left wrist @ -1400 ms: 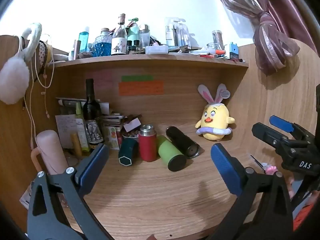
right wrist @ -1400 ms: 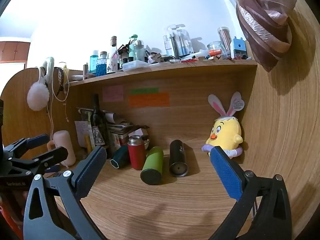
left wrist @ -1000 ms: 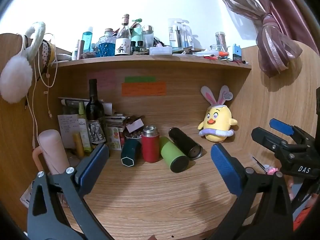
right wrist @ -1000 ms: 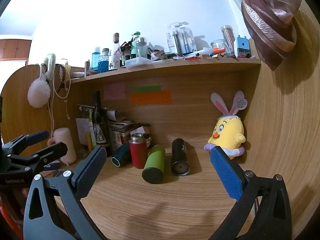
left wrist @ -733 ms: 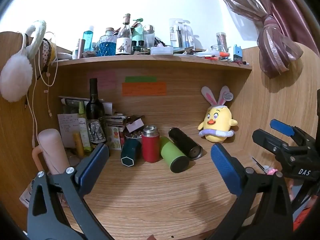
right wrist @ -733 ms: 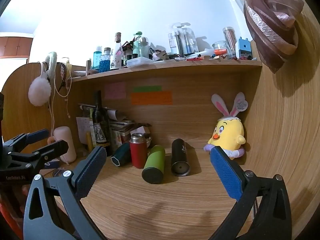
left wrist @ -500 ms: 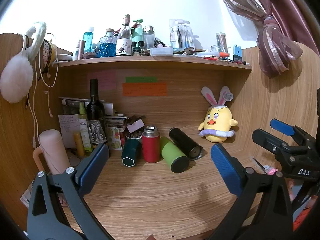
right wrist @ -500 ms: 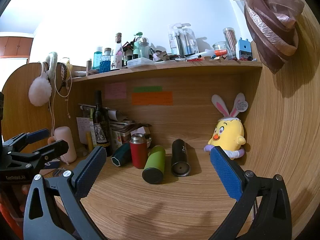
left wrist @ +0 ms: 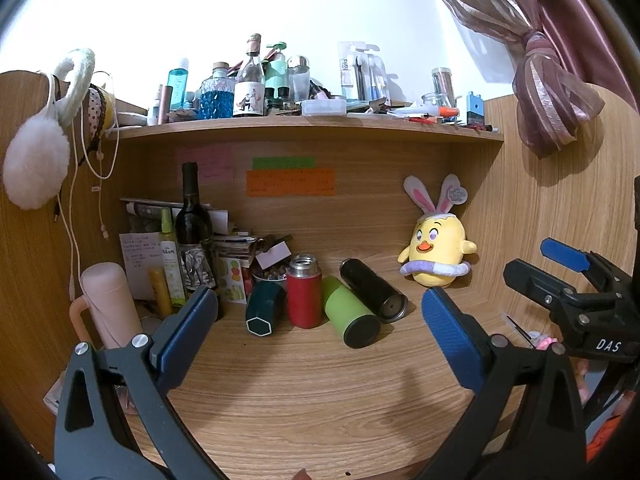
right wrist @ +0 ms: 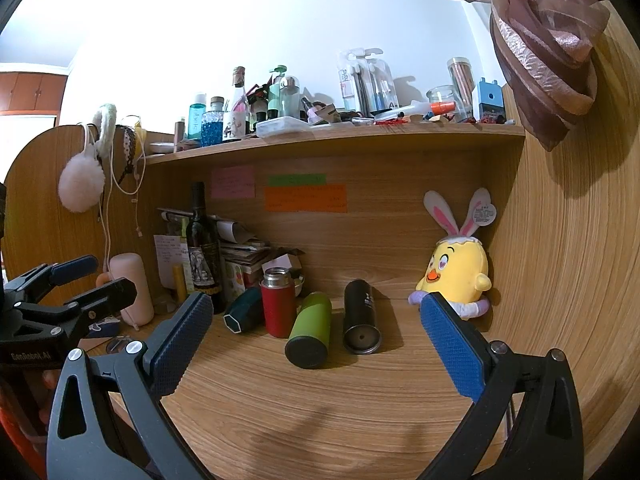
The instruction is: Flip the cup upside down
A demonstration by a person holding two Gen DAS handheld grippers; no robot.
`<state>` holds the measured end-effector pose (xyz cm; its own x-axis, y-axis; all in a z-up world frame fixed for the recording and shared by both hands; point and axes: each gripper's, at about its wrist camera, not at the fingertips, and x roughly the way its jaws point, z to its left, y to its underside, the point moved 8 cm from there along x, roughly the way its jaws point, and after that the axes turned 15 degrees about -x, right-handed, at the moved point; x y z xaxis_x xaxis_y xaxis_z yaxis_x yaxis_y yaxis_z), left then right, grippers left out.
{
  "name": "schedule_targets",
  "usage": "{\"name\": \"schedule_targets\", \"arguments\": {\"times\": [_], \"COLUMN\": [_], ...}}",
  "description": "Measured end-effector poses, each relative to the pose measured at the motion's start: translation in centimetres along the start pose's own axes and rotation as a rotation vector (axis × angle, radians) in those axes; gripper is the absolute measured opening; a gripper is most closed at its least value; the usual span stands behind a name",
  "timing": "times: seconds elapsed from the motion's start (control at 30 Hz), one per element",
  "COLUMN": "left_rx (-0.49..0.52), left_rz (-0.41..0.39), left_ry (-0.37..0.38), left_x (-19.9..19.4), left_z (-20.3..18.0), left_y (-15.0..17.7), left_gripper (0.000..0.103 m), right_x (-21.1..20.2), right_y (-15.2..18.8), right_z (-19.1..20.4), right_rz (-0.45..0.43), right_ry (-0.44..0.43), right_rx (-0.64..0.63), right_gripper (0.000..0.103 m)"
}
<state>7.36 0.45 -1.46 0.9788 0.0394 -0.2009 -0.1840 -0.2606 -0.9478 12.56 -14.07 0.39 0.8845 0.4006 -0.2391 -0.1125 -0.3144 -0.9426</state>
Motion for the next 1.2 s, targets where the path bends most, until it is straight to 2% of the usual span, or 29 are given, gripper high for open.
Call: {"name": "schedule_targets", "arguments": {"times": [1.2], "left_rx": [-0.013], "left_rz": [0.015], "left_ry": [0.001], "left_x": [0.07], "left_z": [-0.05], "left_y": [0.30], "left_gripper": [0.103], "right_x": [-0.05], "right_y": [-0.20], "right_z": [0.25], "right_rz": [-0.002], "right_ry": [0.001], "right_rx": [-0.002], "right_gripper": [0.103]}}
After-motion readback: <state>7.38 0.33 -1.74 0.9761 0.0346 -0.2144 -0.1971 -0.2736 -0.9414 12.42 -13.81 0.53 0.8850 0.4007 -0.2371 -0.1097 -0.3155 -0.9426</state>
